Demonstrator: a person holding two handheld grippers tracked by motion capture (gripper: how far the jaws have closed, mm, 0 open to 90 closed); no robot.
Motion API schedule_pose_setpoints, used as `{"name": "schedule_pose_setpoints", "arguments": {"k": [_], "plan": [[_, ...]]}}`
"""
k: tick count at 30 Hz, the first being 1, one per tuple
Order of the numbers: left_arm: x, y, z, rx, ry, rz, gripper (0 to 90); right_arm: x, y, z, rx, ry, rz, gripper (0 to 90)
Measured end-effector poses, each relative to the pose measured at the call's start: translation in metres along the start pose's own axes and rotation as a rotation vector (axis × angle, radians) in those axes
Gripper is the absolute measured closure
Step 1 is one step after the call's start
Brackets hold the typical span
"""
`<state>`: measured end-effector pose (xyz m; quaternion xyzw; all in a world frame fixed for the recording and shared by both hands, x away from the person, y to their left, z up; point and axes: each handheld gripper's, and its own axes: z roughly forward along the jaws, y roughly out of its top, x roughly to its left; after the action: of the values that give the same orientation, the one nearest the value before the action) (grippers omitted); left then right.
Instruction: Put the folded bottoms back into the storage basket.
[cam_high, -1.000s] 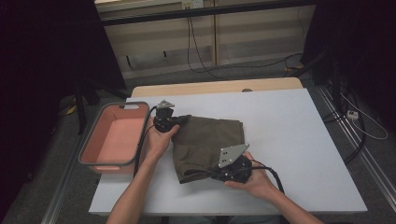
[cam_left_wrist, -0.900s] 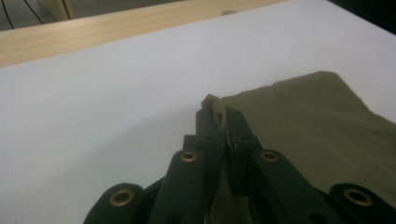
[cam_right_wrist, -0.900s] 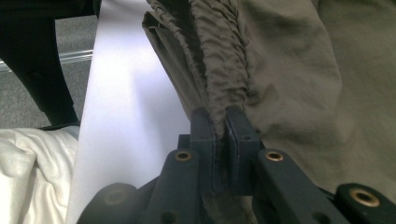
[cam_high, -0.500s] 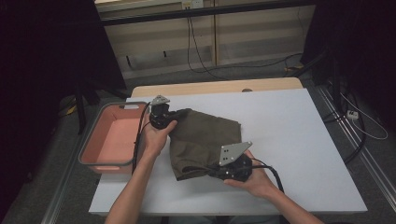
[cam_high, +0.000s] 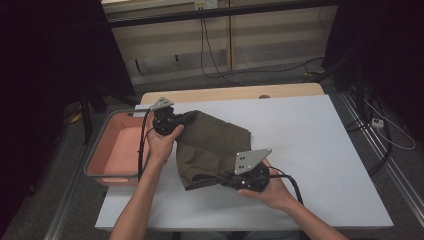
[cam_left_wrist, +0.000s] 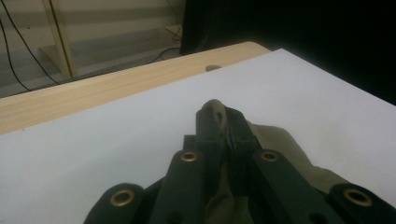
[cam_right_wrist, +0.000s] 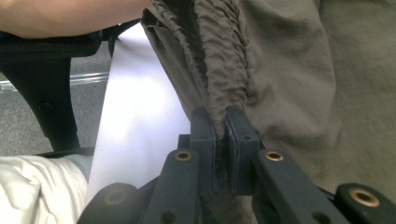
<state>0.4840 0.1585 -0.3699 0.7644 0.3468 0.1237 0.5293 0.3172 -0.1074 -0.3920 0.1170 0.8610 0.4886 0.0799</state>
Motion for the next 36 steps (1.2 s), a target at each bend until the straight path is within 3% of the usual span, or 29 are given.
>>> {"name": "schedule_pose_setpoints", "arguments": {"k": [8,12,21,28,36], "plan": [[0.001,0.006,-0.008,-0.029,-0.003,0.007,86.4,0.000,0.007,0.001,-0.010,0.002,-0.018,83.6],[0.001,0.011,-0.015,-0.043,0.021,0.019,86.4,0.000,0.011,0.002,-0.021,0.003,-0.024,83.7],[0.009,0.016,-0.030,-0.081,0.035,-0.006,86.4,-0.004,0.023,0.005,-0.043,0.015,-0.046,83.7],[0.011,0.025,-0.037,-0.110,0.044,-0.001,86.4,-0.007,0.028,0.014,-0.050,0.008,-0.032,83.7],[0.018,0.035,-0.055,-0.127,0.067,0.010,86.4,-0.009,0.045,0.027,-0.065,0.019,-0.057,83.8]]}}
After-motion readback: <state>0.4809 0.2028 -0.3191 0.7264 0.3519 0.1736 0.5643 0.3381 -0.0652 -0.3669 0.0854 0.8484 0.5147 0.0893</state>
